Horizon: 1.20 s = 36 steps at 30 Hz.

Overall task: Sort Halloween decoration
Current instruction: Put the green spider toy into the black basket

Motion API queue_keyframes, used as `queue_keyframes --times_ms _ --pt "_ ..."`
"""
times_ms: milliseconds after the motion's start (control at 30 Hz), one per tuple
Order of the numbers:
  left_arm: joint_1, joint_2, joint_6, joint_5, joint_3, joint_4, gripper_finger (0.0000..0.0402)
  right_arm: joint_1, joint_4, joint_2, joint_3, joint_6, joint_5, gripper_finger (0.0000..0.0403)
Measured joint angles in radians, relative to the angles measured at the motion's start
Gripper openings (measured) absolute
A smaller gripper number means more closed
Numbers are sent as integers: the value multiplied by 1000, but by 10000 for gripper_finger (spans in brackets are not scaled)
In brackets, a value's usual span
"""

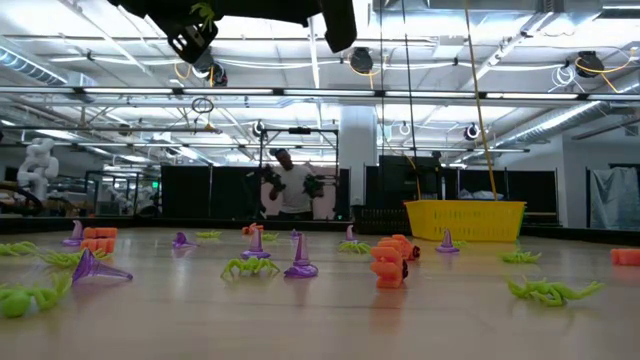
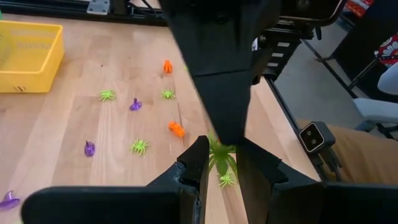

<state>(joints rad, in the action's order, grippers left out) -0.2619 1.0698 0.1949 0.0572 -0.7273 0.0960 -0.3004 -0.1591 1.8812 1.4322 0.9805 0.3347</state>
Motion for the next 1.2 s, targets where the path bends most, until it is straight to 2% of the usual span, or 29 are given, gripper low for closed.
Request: queue_keyframes --times_ms 233,600,900,1000,1200 --pt "0 0 1 -1 0 -8 68 1 -4 0 0 -1 -1 65" --pt "0 0 1 0 0 -7 68 7 -9 0 -1 -14 -26 7" --pt "0 0 -49 4 0 -10 71 7 -8 0 -1 -30 -27 1" --pt "0 0 -51 14 0 -17 94 7 -6 0 -1 -42 -28 0" --pt "0 0 -51 13 0 -32 183 7 7 0 -1 -80 -26 0"
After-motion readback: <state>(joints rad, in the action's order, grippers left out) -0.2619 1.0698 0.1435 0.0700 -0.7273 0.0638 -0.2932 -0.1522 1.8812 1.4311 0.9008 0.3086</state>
